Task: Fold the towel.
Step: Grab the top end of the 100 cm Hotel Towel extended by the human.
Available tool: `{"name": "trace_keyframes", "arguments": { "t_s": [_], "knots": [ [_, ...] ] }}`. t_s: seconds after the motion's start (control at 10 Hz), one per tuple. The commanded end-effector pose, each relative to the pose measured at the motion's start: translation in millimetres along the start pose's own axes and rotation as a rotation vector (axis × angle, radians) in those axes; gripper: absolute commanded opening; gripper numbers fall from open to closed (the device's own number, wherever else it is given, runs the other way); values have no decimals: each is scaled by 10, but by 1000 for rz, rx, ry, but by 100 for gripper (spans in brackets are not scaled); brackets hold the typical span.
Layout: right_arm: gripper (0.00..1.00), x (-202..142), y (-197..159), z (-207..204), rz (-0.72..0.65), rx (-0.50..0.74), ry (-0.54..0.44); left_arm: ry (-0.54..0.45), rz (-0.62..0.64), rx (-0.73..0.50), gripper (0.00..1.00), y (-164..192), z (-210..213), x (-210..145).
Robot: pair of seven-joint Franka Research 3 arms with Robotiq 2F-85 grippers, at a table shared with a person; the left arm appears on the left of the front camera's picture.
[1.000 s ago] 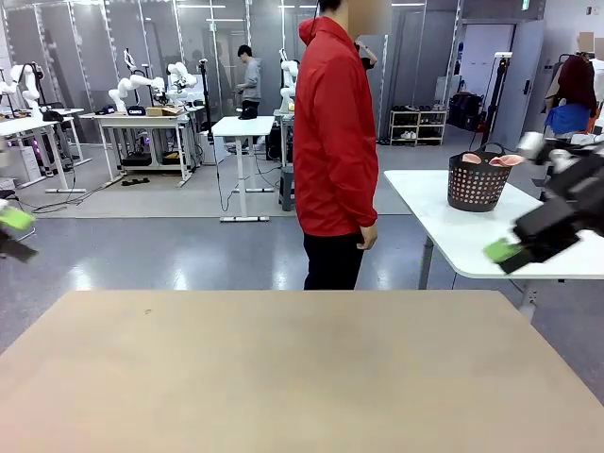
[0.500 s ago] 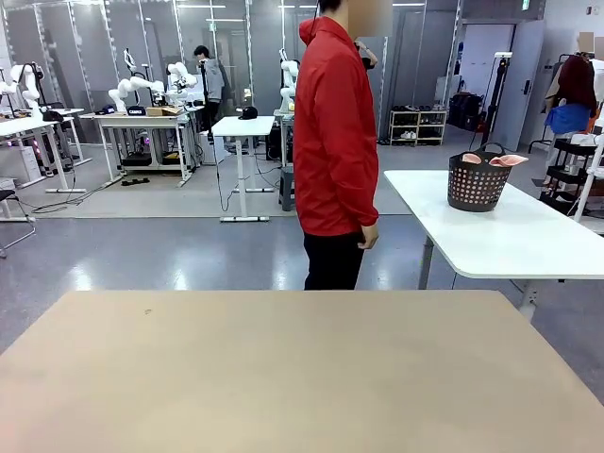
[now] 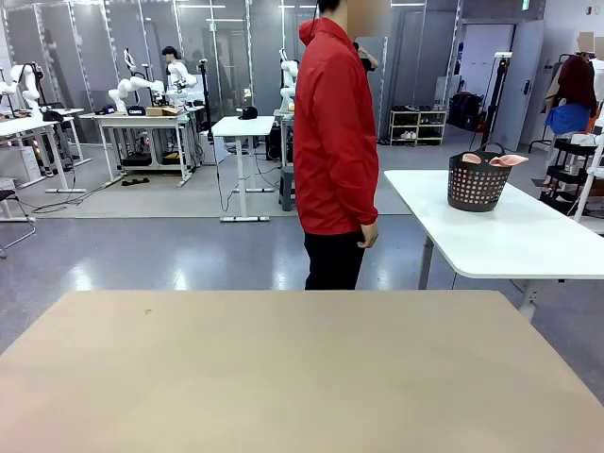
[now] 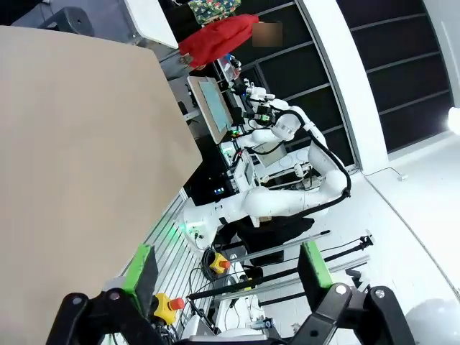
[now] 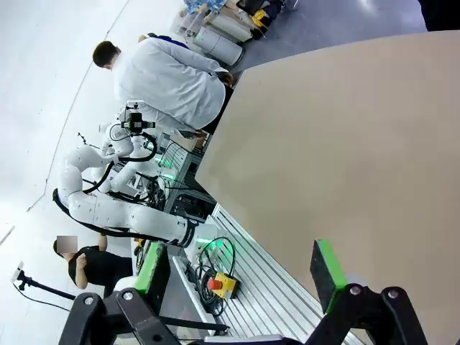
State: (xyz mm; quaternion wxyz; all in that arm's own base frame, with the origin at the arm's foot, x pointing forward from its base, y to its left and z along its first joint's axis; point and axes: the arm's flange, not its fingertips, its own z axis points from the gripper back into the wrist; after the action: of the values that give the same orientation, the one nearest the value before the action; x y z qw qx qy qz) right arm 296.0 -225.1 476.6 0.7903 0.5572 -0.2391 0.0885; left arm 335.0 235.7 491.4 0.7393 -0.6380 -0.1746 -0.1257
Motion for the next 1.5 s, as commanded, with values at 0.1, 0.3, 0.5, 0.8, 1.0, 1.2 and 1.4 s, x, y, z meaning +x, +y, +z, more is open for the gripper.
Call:
{"name": "trace_keyframes", "arguments": {
  "t_s": [0.1, 0.3, 0.5, 0.8, 1.0, 1.2, 1.4],
  "knots": [
    [100, -28, 53, 48, 24, 11, -11, 25, -18, 10, 100, -93, -8, -25],
    [100, -28, 53, 48, 24, 11, -11, 25, -18, 10, 100, -93, -8, -25],
    [100, -28, 53, 48, 24, 11, -11, 25, -18, 10, 100, -93, -8, -25],
    [100, -28, 53, 48, 24, 11, -11, 25, -18, 10, 100, -93, -8, -25],
    [100, -28, 53, 48, 24, 11, -11, 25, -18, 10, 100, -93, -8, -25],
    [100, -28, 53, 48, 24, 11, -11, 25, -18, 10, 100, -93, -8, -25],
    [100, -28, 53, 48, 24, 11, -11, 25, -18, 10, 100, -93, -8, -25]
  ]
}}
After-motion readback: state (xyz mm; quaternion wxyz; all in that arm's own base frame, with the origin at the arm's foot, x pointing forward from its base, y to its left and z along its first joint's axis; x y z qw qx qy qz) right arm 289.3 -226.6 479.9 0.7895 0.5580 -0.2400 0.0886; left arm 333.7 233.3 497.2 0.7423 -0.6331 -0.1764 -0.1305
